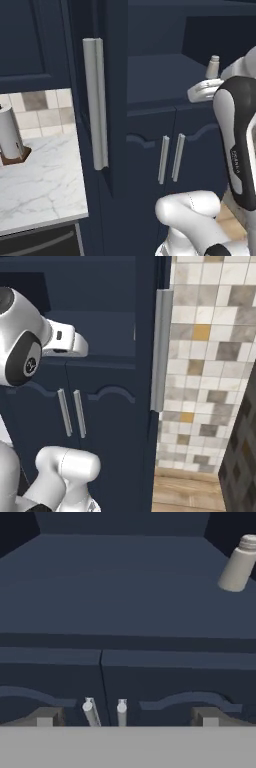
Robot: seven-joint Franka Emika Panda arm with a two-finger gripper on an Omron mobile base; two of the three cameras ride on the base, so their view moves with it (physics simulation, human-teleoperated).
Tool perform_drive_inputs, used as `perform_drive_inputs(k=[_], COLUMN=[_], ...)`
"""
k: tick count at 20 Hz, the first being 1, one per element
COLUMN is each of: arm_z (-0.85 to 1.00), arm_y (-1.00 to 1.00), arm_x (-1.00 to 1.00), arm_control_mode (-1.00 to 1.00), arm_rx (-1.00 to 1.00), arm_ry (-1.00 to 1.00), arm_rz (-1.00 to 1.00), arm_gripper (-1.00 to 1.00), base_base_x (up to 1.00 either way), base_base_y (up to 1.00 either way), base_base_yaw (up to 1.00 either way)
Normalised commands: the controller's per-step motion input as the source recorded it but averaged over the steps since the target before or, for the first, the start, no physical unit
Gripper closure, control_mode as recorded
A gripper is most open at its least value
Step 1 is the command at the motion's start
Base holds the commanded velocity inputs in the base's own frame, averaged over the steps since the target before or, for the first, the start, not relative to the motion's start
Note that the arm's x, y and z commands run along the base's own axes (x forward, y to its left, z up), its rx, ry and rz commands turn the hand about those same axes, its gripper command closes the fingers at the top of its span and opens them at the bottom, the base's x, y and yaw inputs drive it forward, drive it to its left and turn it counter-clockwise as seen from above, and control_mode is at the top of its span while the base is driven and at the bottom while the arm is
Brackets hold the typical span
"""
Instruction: Retrieve the bottle and the shaker from the cabinet and place them next to the mixing bowl on the counter. Then add garlic from the fridge to the mixing bowl.
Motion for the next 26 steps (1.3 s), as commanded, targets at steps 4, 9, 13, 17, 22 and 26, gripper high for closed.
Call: perform_drive_inputs(k=[4,9,13,17,22,26], arm_z=[0.39,0.01,-0.01,0.00,0.00,0.00], arm_y=[-0.42,-0.22,-0.18,-0.22,-0.21,-0.27], arm_x=[0.49,0.92,0.77,0.48,0.13,0.03], arm_control_mode=[-1.00,-1.00,-1.00,-1.00,-1.00,-1.00], arm_rx=[0.00,0.00,0.01,0.01,-0.04,-0.14], arm_ry=[0.03,0.10,0.00,0.00,0.00,0.00], arm_rz=[-0.15,-0.29,-0.27,-0.11,-0.02,-0.07], arm_gripper=[-1.00,-1.00,-1.00,-1.00,-1.00,-1.00], base_base_x=[0.00,0.00,0.00,0.00,0.00,0.00], base_base_y=[0.00,0.00,0.00,0.00,0.00,0.00], base_base_yaw=[0.00,0.00,0.00,0.00,0.00,0.00])
